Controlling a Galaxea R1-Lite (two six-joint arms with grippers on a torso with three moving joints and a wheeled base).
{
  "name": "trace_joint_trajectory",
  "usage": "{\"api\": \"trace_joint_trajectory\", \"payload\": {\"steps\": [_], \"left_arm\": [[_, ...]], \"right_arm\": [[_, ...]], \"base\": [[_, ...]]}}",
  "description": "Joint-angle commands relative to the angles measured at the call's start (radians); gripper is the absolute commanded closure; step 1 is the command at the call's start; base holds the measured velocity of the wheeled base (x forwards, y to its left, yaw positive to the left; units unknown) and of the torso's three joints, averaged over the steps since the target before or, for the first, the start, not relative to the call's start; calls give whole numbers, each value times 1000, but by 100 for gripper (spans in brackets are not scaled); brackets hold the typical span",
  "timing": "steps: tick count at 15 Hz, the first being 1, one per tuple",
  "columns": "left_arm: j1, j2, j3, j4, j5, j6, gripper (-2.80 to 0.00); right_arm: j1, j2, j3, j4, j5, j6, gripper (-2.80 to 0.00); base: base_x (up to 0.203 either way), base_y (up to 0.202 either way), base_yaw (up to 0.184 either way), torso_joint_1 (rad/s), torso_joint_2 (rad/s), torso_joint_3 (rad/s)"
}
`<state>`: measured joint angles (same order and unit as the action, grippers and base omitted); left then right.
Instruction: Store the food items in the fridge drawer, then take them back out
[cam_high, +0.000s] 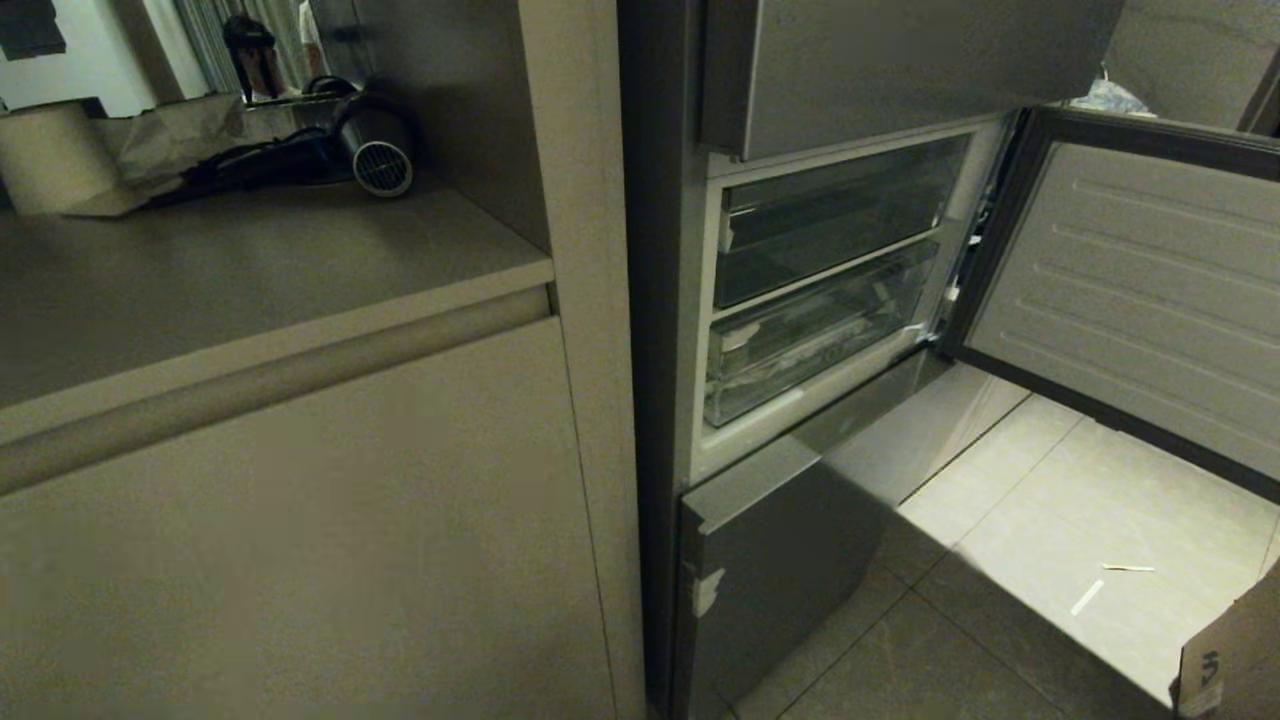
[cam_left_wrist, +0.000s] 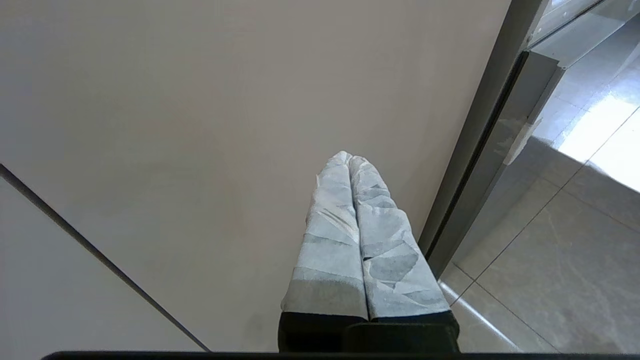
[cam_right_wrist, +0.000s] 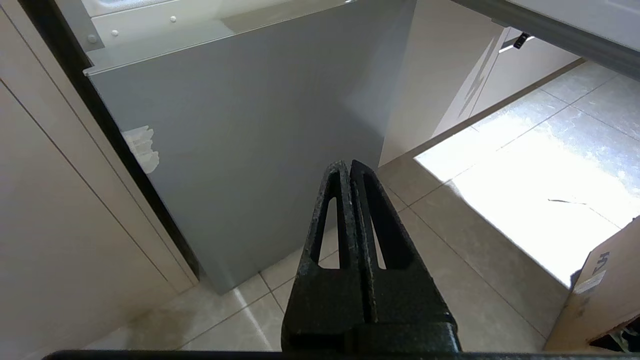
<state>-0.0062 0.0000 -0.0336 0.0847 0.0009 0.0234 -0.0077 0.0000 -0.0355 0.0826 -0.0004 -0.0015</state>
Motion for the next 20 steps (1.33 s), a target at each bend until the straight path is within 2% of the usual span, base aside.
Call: {"api": "trace_joint_trajectory", "payload": {"steps": [1, 8, 11, 15, 20], "left_arm": [[0, 2, 0, 1, 1, 0, 0], [0, 2, 0, 1, -2, 13, 0], [0, 1, 0, 1, -1, 10, 0], [0, 2, 0, 1, 2, -16, 0], [0, 2, -1, 1, 2, -16, 0]], "right_arm": [[0, -2, 0, 0, 0, -3, 0], [-1, 1, -21, -4, 6, -13, 0], [-1, 107, -72, -4, 20, -12, 0], [-2, 449, -185, -41, 22, 9, 0], [-3, 1044, -348, -297, 18, 144, 0]], "base": [[0, 0, 0, 0, 0, 0], [0, 0, 0, 0, 0, 0], [0, 0, 0, 0, 0, 0], [0, 0, 0, 0, 0, 0], [0, 0, 0, 0, 0, 0]]}}
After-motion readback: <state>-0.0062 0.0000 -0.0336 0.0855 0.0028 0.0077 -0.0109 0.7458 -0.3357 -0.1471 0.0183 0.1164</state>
